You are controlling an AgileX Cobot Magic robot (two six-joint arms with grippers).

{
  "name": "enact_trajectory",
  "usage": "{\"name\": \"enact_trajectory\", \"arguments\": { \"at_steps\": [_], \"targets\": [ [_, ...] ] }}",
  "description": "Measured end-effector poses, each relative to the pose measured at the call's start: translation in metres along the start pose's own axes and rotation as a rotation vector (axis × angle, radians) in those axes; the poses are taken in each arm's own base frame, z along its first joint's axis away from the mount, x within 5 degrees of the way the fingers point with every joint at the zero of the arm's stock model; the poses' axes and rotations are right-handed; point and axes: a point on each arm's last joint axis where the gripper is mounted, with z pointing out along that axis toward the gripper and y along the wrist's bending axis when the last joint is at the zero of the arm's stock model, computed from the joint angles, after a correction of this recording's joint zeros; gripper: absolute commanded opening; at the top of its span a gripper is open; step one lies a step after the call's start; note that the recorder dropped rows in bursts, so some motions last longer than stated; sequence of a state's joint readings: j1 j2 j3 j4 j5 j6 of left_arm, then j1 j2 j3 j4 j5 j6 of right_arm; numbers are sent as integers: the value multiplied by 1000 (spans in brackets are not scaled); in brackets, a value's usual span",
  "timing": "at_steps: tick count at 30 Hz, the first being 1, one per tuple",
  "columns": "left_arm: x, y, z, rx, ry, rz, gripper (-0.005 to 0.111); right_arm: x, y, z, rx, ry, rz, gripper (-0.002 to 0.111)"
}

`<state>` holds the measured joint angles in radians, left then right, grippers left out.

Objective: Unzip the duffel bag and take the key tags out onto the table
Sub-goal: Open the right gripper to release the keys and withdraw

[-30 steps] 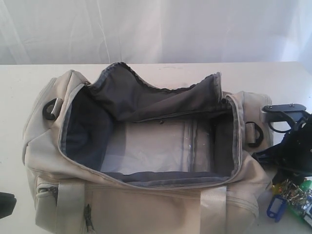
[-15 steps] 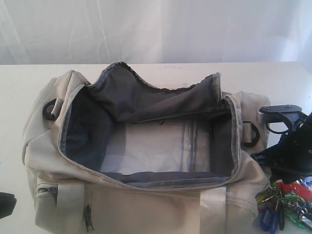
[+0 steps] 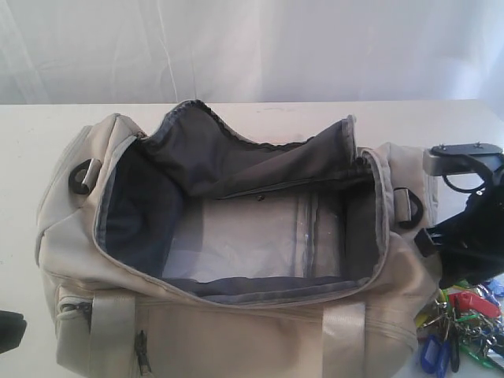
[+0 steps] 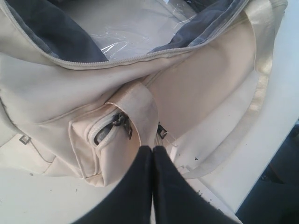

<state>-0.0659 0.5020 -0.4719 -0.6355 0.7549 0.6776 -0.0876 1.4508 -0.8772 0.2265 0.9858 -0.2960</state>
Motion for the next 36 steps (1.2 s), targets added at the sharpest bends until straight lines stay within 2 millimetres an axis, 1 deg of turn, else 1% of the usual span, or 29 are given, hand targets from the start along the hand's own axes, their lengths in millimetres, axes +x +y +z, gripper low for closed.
{"name": "enact_trajectory", "arguments": {
  "at_steps": [4,6,11,14,24,30,36],
  "targets": [
    [0,0,0,0,0,0,0,9,7,-25,12,-83,-11,7],
    [0,0,0,0,0,0,0,15,10,-39,20,-136,-23,0],
    [0,0,0,-4,-4,0,0,31,19,-71,46,-285,-46,0],
    [-1,1,0,-9,-8,2,0,41,23,-84,73,-409,-55,0],
    [-4,4,0,-41,-44,11,0,84,34,-107,112,-705,-85,0],
    [-5,4,0,-48,-52,10,0,105,44,-110,92,-860,-169,0],
    [-9,9,-1,-98,-97,12,0,118,51,-115,74,-965,-236,0]
  ]
}}
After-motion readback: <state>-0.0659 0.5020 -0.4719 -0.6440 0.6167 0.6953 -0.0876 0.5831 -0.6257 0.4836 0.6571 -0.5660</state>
